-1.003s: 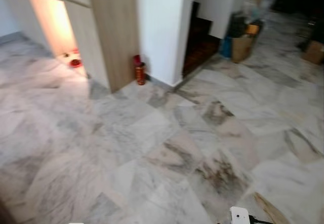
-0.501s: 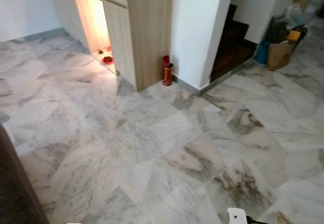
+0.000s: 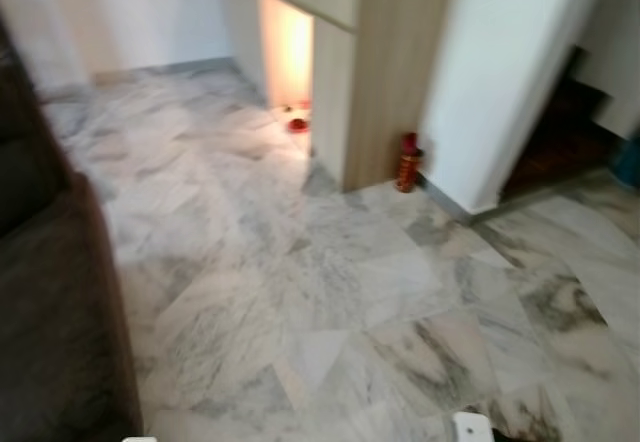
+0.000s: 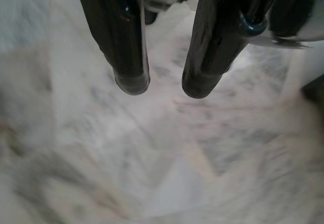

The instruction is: Move the pillow to the sofa from floor

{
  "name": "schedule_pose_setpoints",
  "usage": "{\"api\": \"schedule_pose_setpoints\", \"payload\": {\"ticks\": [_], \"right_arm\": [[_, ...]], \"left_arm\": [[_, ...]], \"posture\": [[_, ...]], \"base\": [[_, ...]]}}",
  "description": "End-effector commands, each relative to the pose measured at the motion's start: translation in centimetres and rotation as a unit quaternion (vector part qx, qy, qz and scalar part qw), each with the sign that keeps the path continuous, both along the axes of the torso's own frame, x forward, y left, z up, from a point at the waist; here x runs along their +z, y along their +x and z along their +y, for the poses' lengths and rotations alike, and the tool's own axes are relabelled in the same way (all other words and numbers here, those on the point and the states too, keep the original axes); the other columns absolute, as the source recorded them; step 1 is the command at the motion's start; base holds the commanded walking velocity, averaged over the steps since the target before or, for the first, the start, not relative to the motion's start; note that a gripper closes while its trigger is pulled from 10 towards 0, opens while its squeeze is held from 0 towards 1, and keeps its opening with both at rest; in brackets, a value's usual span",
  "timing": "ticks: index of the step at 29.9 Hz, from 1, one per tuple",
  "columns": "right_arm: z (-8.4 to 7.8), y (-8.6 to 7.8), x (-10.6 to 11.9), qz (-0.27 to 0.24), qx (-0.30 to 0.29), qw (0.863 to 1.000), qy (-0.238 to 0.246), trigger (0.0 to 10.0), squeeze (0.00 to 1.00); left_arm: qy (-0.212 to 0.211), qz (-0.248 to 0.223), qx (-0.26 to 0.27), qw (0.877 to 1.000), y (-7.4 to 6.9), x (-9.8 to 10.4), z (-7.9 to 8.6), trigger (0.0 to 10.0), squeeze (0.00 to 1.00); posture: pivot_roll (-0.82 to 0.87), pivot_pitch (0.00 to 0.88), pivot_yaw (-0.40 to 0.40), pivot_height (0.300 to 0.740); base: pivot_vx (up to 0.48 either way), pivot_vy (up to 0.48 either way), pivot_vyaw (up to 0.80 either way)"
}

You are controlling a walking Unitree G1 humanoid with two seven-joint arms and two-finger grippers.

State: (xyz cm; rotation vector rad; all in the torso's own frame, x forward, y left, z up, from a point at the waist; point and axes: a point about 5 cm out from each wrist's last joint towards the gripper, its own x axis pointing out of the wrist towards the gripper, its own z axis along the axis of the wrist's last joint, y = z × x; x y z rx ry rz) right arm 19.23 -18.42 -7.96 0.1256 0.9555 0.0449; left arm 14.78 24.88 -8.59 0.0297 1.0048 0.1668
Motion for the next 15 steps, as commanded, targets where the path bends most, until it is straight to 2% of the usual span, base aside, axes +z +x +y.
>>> {"api": "schedule_pose_setpoints", "payload": {"ticks": [1,15], "right_arm": [[-0.82,-0.51,-0.16,0.009,-0.005,1.0,-0.008,10.0,0.0],[-0.59,-0.5,-0.18,0.01,-0.003,1.0,-0.003,10.0,0.0]], "left_arm": [[0.0,0.006,0.001,1.0,-0.17,-0.11,-0.08,10.0,0.0],[0.005,0.009,0.002,1.0,-0.18,-0.05,0.17,10.0,0.0]], "posture": [[0.05,0.0,-0.023,0.74],[0.06,0.0,-0.016,0.74]], "base": [[0.0,0.0,0.8],[0.0,0.0,0.8]]}}
